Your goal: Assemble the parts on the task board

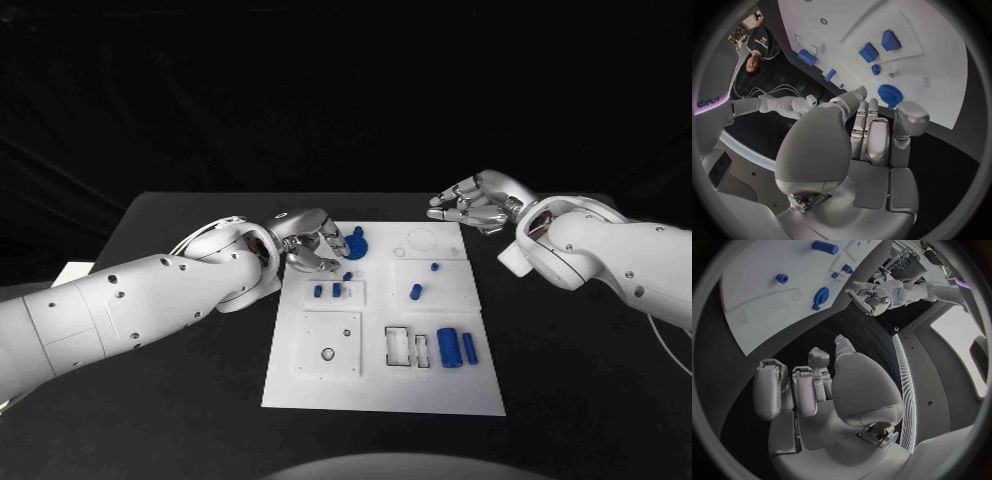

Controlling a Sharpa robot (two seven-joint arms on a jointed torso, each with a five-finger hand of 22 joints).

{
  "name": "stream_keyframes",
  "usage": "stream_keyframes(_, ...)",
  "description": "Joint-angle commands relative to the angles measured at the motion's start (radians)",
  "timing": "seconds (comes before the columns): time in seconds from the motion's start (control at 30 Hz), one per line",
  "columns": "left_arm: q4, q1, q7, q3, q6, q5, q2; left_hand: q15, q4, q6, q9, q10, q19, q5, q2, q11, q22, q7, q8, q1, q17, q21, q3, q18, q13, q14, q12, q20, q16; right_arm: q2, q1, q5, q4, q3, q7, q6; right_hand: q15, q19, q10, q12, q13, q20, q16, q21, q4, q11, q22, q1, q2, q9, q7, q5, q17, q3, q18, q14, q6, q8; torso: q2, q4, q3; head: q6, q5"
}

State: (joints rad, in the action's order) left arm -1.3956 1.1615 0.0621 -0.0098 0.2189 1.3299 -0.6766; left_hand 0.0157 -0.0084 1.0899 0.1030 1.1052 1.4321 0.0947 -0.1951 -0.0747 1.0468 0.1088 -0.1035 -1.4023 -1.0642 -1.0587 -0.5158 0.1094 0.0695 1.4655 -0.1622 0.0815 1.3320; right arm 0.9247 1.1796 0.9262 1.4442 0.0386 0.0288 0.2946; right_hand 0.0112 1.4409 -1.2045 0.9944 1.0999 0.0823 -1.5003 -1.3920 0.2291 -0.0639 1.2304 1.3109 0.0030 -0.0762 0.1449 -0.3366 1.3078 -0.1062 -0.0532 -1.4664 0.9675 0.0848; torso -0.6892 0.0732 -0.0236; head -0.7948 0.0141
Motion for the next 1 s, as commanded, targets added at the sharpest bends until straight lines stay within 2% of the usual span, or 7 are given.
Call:
stream_keyframes(0.03,0.000,0.001,0.047,0.000,-0.107,0.103,0.005,0.006,-0.006,0.001,-0.002,-0.019,-0.009,-0.001,-0.007,0.000,-0.017,-0.005,0.004,-0.003,0.002,0.020,0.003,0.012,-0.004,0.004,0.008,-0.002,-0.007,0.000,-0.001,0.000,0.000,0.000,0.015,0.001,0.007,-0.011,0.058,-0.112,-0.097,0.001,0.011,0.010,-0.001,0.006,-0.014,0.000,0.011,-0.001,0.000,0.002,0.151,-0.009,-0.019,-0.077,0.014,0.006,0.000,-0.0002,-0.0003,0.000,-0.001)
stream_keyframes(0.13,0.011,0.003,0.037,0.000,-0.134,0.138,0.013,0.012,-0.010,-0.004,-0.006,-0.032,-0.012,-0.001,-0.005,-0.002,-0.032,-0.007,0.011,-0.004,0.002,0.037,0.002,0.015,-0.005,0.004,0.016,-0.007,-0.007,0.000,-0.001,-0.002,0.000,0.000,0.018,0.003,0.010,-0.016,0.120,-0.258,-0.223,-0.001,0.022,0.019,0.001,0.007,-0.027,0.005,0.015,-0.002,-0.003,0.001,0.139,-0.014,-0.021,-0.074,0.024,0.009,0.000,-0.0003,-0.0003,0.001,-0.001)
stream_keyframes(0.33,0.044,0.005,0.018,-0.001,-0.165,0.181,0.040,0.013,-0.011,-0.001,-0.006,-0.033,-0.011,-0.001,-0.001,-0.001,-0.038,-0.006,0.011,-0.004,-0.001,0.043,0.000,0.016,-0.005,0.006,0.017,-0.009,-0.005,-0.002,-0.001,-0.004,0.000,0.000,0.021,0.004,0.009,-0.016,0.120,-0.375,-0.337,-0.001,0.030,0.024,0.008,0.006,-0.032,0.013,0.020,0.000,-0.002,0.000,0.132,-0.024,-0.022,-0.073,0.033,0.006,-0.001,-0.0001,0.0001,0.002,0.000)
stream_keyframes(0.47,0.063,0.005,0.001,-0.004,-0.190,0.198,0.059,0.013,-0.010,0.004,-0.006,-0.029,-0.008,-0.002,0.001,0.000,-0.037,-0.005,0.011,0.001,0.001,0.042,0.002,0.015,-0.004,0.007,0.016,-0.010,-0.005,-0.003,-0.001,-0.004,-0.001,0.000,0.022,0.004,0.007,-0.017,0.119,-0.420,-0.384,0.000,0.032,0.026,0.010,0.004,-0.034,0.017,0.022,0.001,0.000,-0.001,0.131,-0.029,-0.022,-0.073,0.034,0.003,-0.001,-0.0013,0.0001,0.002,0.000)
stream_keyframes(0.67,0.082,0.005,-0.007,-0.006,-0.189,0.208,0.085,0.010,-0.008,0.008,-0.007,-0.023,-0.004,-0.002,0.005,0.001,-0.034,-0.004,0.011,0.005,-0.001,0.040,0.002,0.013,-0.002,0.010,0.013,-0.009,-0.003,-0.005,-0.001,-0.005,-0.001,0.000,0.024,0.004,0.006,-0.017,0.114,-0.458,-0.424,0.001,0.035,0.028,0.012,0.002,-0.036,0.020,0.024,0.001,0.000,-0.001,0.128,-0.034,-0.023,-0.073,0.039,0.002,-0.001,-0.0012,0.0000,0.000,0.003)
stream_keyframes(1.0,0.100,0.006,-0.050,-0.007,-0.208,0.220,0.110,0.010,-0.014,0.017,-0.008,-0.014,0.002,0.000,0.020,0.004,-0.031,-0.003,0.011,-0.003,-0.004,0.038,-0.012,0.012,-0.001,0.013,0.010,-0.009,0.001,-0.006,-0.001,-0.005,0.000,0.000,0.024,0.004,0.006,-0.017,0.112,-0.472,-0.440,0.002,0.037,0.028,0.012,0.002,-0.036,0.022,0.025,0.001,0.001,-0.001,0.125,-0.036,-0.023,-0.072,0.040,0.002,0.000,0.0004,-0.0010,-0.001,0.003)
